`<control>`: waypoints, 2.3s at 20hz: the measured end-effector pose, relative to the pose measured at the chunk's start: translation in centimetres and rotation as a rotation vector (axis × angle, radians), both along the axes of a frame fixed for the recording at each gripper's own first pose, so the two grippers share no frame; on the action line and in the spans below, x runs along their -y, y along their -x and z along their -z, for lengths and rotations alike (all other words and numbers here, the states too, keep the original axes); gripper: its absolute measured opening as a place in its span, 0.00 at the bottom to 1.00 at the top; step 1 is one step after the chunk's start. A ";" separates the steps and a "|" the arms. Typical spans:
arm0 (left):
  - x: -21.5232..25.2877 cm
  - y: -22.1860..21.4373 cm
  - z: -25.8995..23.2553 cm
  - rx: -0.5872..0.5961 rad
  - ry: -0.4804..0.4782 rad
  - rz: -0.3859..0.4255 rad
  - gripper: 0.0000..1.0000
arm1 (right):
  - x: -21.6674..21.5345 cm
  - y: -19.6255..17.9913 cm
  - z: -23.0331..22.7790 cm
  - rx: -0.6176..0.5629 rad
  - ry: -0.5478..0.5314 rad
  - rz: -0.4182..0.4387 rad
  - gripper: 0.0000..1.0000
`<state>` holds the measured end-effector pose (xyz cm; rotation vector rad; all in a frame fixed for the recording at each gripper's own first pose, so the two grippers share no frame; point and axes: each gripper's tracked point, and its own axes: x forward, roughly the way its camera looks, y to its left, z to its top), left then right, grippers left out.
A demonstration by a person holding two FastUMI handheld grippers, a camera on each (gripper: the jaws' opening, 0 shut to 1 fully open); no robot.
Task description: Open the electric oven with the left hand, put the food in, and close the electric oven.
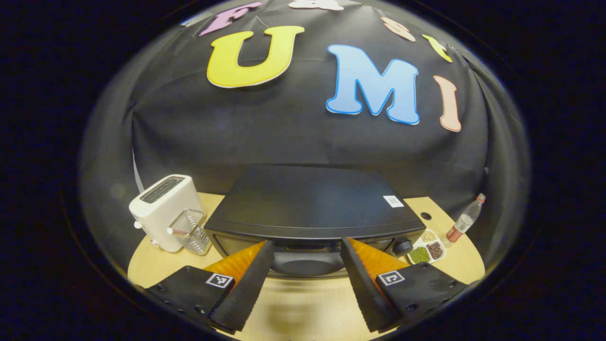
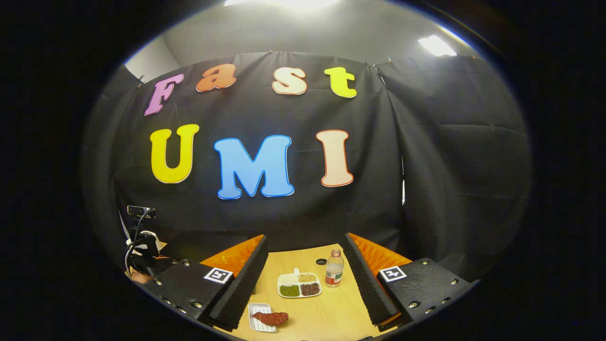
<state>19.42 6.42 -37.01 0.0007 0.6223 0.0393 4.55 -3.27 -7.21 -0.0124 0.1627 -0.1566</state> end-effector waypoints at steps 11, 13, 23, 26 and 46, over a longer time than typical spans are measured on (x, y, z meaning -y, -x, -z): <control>0.6 -1.1 1.4 -0.012 -0.060 0.039 0.95 | -0.7 -0.1 0.5 -0.015 0.005 -0.006 0.97; 0.7 -0.7 1.4 -0.015 -0.071 0.050 0.96 | -0.7 0.0 0.4 -0.012 0.002 -0.008 0.97; 1.1 3.8 2.1 -0.032 -0.086 0.071 0.95 | -1.4 0.7 0.0 -0.007 0.011 -0.028 0.97; 1.2 5.6 2.7 -0.050 -0.096 0.082 0.99 | -2.0 0.7 0.0 -0.009 0.018 -0.044 0.97; 0.7 13.4 9.2 -0.199 -0.164 0.169 0.95 | -4.1 1.2 0.9 -0.044 0.043 -0.074 0.97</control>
